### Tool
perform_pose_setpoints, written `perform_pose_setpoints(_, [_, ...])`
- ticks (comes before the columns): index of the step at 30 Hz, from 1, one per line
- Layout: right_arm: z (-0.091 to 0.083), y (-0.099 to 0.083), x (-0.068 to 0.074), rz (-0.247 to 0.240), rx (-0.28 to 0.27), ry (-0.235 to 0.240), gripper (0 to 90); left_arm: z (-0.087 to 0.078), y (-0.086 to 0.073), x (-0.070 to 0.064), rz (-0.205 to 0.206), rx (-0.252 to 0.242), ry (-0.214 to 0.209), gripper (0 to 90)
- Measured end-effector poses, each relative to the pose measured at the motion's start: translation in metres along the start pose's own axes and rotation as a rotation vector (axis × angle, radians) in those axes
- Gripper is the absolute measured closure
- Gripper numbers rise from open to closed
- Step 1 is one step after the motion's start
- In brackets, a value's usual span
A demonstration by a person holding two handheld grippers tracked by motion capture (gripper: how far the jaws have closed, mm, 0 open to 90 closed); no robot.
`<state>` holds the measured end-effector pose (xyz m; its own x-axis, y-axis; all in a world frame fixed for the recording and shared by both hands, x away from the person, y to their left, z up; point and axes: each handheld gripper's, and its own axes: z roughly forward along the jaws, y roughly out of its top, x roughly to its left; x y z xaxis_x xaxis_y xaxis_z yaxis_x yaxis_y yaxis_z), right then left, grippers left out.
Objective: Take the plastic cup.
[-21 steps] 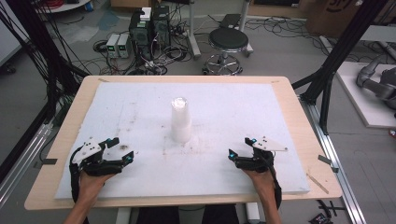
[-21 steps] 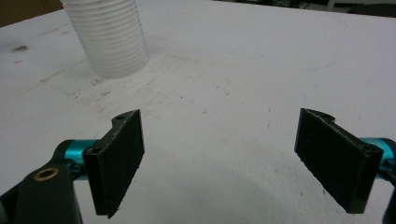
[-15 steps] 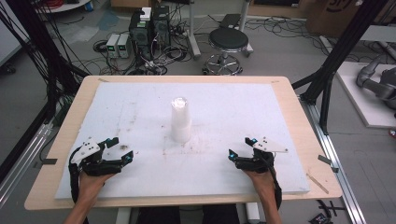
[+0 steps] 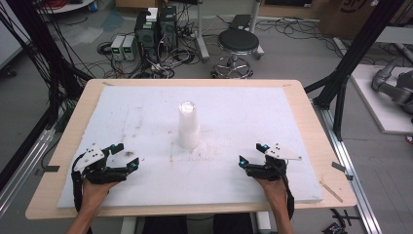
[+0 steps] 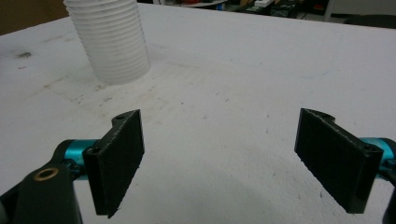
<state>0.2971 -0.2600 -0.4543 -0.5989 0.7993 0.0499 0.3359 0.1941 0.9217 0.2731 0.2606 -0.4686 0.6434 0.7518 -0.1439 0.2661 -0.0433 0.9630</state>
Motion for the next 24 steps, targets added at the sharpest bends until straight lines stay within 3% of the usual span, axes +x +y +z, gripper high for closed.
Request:
perform_pose_setpoints(2, [0.0,0.0,0.0,0.0,0.003,-0.001,15.9,-0.002,0.005,0.001,-0.008,-0.022,-0.022,11.1])
perform_pose_setpoints(5, [0.0,0.0,0.0,0.003,0.001,0.004,15.9,-0.005,0.015,0.003,0.012,-0.033,-0.031,11.0])
perform_pose_setpoints(8, [0.0,0.0,-0.001,0.006,0.007,0.009,15.8,-0.009,0.027,0.006,-0.003,-0.051,-0.045,10.7])
perform_pose_setpoints(14, [0.0,0.0,0.0,0.011,0.006,0.01,15.8,-0.015,0.065,0.009,0.02,-0.083,-0.08,10.4])
perform_pose_setpoints(24, [0.001,0.0,-0.001,0.008,0.017,0.01,15.8,0.003,0.13,0.007,0.095,-0.081,-0.181,10.4])
